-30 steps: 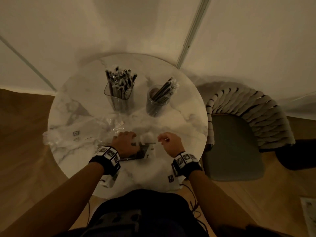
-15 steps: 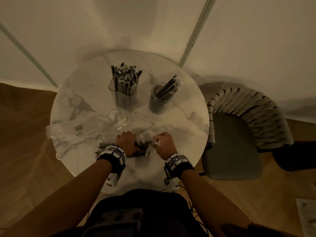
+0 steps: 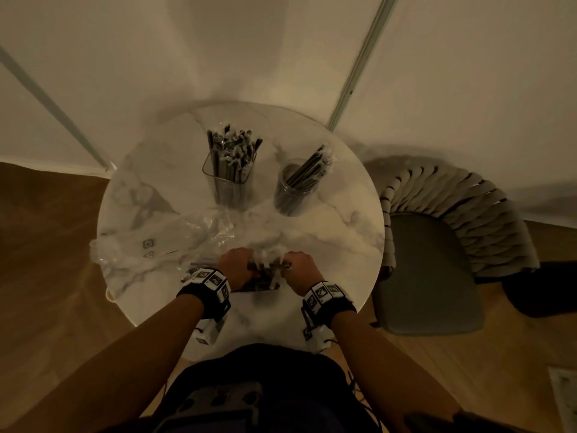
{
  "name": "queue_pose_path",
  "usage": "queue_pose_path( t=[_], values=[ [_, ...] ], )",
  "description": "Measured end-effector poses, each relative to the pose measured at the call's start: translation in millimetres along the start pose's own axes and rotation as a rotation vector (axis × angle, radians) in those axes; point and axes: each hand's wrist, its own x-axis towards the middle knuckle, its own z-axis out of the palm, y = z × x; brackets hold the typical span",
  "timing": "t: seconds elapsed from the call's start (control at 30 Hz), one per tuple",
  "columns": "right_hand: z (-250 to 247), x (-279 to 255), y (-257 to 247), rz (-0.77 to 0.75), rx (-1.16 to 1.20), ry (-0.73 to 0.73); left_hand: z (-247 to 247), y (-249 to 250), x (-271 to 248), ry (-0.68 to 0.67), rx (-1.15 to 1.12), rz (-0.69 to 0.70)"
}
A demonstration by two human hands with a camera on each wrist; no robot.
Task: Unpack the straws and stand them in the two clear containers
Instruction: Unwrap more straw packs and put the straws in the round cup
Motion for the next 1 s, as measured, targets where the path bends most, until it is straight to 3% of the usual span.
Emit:
queue_pose_path(
  t=[0.2,0.37,0.57,0.7,1.0],
  values=[
    [-3.9,6.0,11.0,-0.038,-0.091,0.073,-9.0,2.1,-2.4,-0.043,0.014,-0.002],
    [-22.7,7.3,28.1,0.006,0.208,0.147,-14.5,0.8,-3.8,-0.03,0.074,-0.007],
    [-34.8,4.5,35.5,0.184,0.611,0.145,-15.4,6.1,-4.2,0.045,0.026,0.05],
    [-29.0,7.6,32.9,0.259,0.822,0.166,-11.6,7.0,-0.2,0.056,0.026,0.016],
    [-40.8,6.8,37.6,0.22,0.759,0.169,-11.4,4.5,-2.6,0.049,0.108,0.008]
  ],
)
